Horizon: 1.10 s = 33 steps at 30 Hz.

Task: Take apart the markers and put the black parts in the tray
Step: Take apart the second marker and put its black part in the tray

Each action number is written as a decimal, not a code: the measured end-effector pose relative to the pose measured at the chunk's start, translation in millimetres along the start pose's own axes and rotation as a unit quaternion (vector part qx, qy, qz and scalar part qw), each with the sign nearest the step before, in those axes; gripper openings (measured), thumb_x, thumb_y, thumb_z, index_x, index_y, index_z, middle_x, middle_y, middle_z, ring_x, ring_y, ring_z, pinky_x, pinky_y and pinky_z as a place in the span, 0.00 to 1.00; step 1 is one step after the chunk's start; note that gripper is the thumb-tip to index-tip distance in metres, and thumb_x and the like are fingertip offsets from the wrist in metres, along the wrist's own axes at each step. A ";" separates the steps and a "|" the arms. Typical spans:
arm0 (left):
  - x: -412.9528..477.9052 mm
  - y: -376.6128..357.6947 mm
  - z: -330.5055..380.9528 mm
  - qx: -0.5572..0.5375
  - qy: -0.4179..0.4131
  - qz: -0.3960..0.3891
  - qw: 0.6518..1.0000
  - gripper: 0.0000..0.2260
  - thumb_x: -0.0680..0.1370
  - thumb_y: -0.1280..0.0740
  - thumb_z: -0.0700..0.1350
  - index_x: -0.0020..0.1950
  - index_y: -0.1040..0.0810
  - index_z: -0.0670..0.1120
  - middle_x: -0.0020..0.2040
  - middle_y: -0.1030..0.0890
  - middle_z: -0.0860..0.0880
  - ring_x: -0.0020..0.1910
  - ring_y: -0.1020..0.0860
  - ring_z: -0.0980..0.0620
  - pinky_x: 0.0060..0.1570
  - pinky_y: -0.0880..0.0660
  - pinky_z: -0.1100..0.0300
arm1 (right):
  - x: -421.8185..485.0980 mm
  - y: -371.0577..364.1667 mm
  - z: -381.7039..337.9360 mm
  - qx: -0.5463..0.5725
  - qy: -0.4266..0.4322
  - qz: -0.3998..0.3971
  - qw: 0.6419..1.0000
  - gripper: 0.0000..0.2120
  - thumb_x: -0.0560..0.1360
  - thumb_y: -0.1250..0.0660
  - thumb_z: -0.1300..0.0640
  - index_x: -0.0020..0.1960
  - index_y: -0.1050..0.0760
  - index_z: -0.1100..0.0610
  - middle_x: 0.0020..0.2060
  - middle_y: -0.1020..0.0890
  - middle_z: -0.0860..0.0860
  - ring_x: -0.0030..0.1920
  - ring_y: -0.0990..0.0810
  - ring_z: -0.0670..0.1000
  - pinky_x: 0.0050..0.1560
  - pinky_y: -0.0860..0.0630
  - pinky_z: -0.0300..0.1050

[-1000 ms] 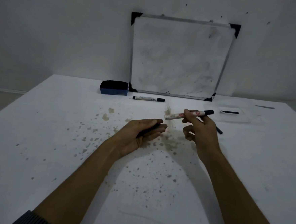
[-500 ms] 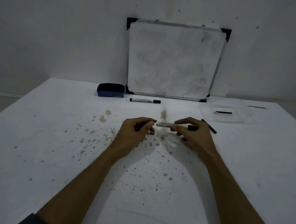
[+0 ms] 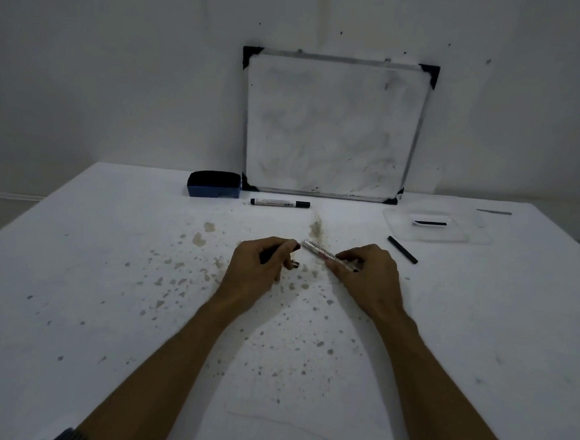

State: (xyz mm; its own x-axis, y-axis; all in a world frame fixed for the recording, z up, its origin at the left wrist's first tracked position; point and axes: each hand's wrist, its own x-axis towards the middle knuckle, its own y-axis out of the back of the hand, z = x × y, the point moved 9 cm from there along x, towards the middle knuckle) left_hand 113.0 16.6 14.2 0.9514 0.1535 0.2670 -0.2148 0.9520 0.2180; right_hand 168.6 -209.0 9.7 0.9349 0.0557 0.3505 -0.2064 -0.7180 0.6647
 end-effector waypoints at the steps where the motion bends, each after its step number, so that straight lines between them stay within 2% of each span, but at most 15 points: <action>1: -0.4 -1.1 -0.6 0.016 -0.005 -0.003 1.000 0.11 0.83 0.34 0.50 0.53 0.13 0.48 0.33 0.17 0.55 0.28 0.25 0.56 0.30 0.25 0.62 | -0.7 -0.9 0.8 -0.001 -0.001 -0.004 1.000 0.16 0.70 0.22 0.43 0.53 0.12 0.52 0.46 0.14 0.50 0.45 0.17 0.47 0.45 0.20 0.43; 4: -2.5 -15.8 2.7 0.064 -0.007 -0.025 0.998 0.11 0.85 0.37 0.48 0.59 0.16 0.51 0.39 0.16 0.56 0.33 0.22 0.61 0.37 0.24 0.65 | -4.3 3.4 5.0 0.032 -0.023 -0.026 0.999 0.20 0.71 0.23 0.41 0.58 0.15 0.51 0.49 0.16 0.49 0.49 0.18 0.47 0.51 0.21 0.42; 7: -1.2 -47.5 18.9 0.079 -0.022 -0.073 0.994 0.10 0.84 0.35 0.48 0.63 0.18 0.51 0.47 0.14 0.53 0.39 0.18 0.62 0.41 0.20 0.65 | -2.3 25.7 11.8 0.075 -0.048 -0.034 0.995 0.16 0.73 0.25 0.43 0.56 0.16 0.51 0.49 0.15 0.46 0.50 0.18 0.45 0.54 0.22 0.41; 10: 12.9 -74.8 35.9 0.098 -0.041 -0.111 0.988 0.09 0.81 0.30 0.48 0.60 0.17 0.52 0.49 0.13 0.54 0.43 0.15 0.61 0.46 0.17 0.63 | 5.7 66.3 32.7 0.071 -0.053 -0.016 0.996 0.09 0.77 0.27 0.47 0.53 0.15 0.51 0.44 0.14 0.44 0.46 0.17 0.42 0.48 0.23 0.36; 12: 27.2 -89.0 47.2 0.079 -0.037 -0.115 0.990 0.08 0.79 0.27 0.47 0.58 0.16 0.48 0.47 0.12 0.52 0.43 0.13 0.58 0.47 0.17 0.61 | 10.5 98.1 59.0 0.046 -0.072 0.005 0.996 0.07 0.79 0.30 0.50 0.55 0.16 0.49 0.43 0.14 0.45 0.44 0.17 0.44 0.44 0.26 0.34; 15: 49.9 -122.5 70.8 0.072 -0.047 -0.133 0.987 0.08 0.78 0.25 0.46 0.55 0.17 0.45 0.46 0.12 0.50 0.42 0.13 0.54 0.43 0.16 0.59 | 17.2 136.7 112.0 -0.004 -0.121 0.035 0.992 0.10 0.80 0.33 0.53 0.60 0.20 0.49 0.45 0.14 0.50 0.47 0.16 0.51 0.47 0.26 0.40; 18: 82.6 -168.0 90.1 0.112 -0.071 -0.161 0.978 0.07 0.78 0.26 0.46 0.54 0.16 0.45 0.44 0.12 0.50 0.42 0.13 0.56 0.44 0.16 0.59 | 22.9 155.6 156.4 -0.091 -0.148 0.043 0.984 0.15 0.78 0.30 0.49 0.63 0.20 0.53 0.55 0.17 0.56 0.57 0.19 0.58 0.57 0.24 0.50; 20: 109.0 -201.0 100.7 0.163 -0.100 -0.173 0.966 0.07 0.79 0.26 0.47 0.54 0.15 0.46 0.43 0.12 0.52 0.43 0.14 0.57 0.46 0.18 0.61 | 26.4 158.7 176.0 -0.131 -0.158 0.039 0.978 0.19 0.77 0.29 0.47 0.65 0.20 0.54 0.62 0.20 0.58 0.63 0.22 0.61 0.63 0.28 0.54; 22: 135.5 -234.7 109.3 0.223 -0.129 -0.182 0.949 0.08 0.79 0.27 0.49 0.55 0.14 0.47 0.47 0.12 0.52 0.46 0.15 0.56 0.48 0.22 0.63 | 30.1 159.8 188.2 -0.138 -0.162 0.049 0.976 0.20 0.76 0.29 0.44 0.64 0.20 0.53 0.65 0.22 0.57 0.65 0.24 0.61 0.66 0.31 0.55; 25: 172.3 -282.5 114.8 0.294 -0.163 -0.202 0.920 0.09 0.80 0.28 0.47 0.56 0.13 0.45 0.51 0.13 0.48 0.50 0.17 0.52 0.53 0.21 0.59 | 37.1 157.8 197.6 -0.152 -0.157 0.054 0.974 0.20 0.76 0.31 0.42 0.64 0.20 0.50 0.66 0.23 0.52 0.67 0.26 0.57 0.69 0.35 0.54; 27: 190.4 -312.2 111.9 0.344 -0.176 -0.231 0.893 0.09 0.80 0.28 0.47 0.56 0.13 0.44 0.51 0.13 0.46 0.49 0.16 0.49 0.52 0.20 0.56 | 39.7 157.8 202.1 -0.147 -0.154 0.063 0.975 0.20 0.76 0.31 0.42 0.64 0.20 0.49 0.66 0.23 0.51 0.67 0.27 0.56 0.69 0.36 0.53; 33: 220.2 -358.3 77.9 0.434 -0.156 -0.262 0.848 0.10 0.76 0.24 0.45 0.54 0.12 0.41 0.50 0.12 0.43 0.46 0.15 0.48 0.52 0.17 0.53 | 42.4 155.8 204.7 -0.156 -0.145 0.069 0.975 0.19 0.76 0.33 0.41 0.64 0.21 0.47 0.65 0.24 0.49 0.68 0.28 0.54 0.70 0.37 0.52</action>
State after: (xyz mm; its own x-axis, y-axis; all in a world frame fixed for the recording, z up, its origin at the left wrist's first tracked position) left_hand 382.3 -311.3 68.0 0.8907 -0.4365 0.1271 0.0078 0.2942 0.9557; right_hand 235.2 -460.5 -7.0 0.9251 -0.2574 0.2791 -0.3711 -0.4569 0.8084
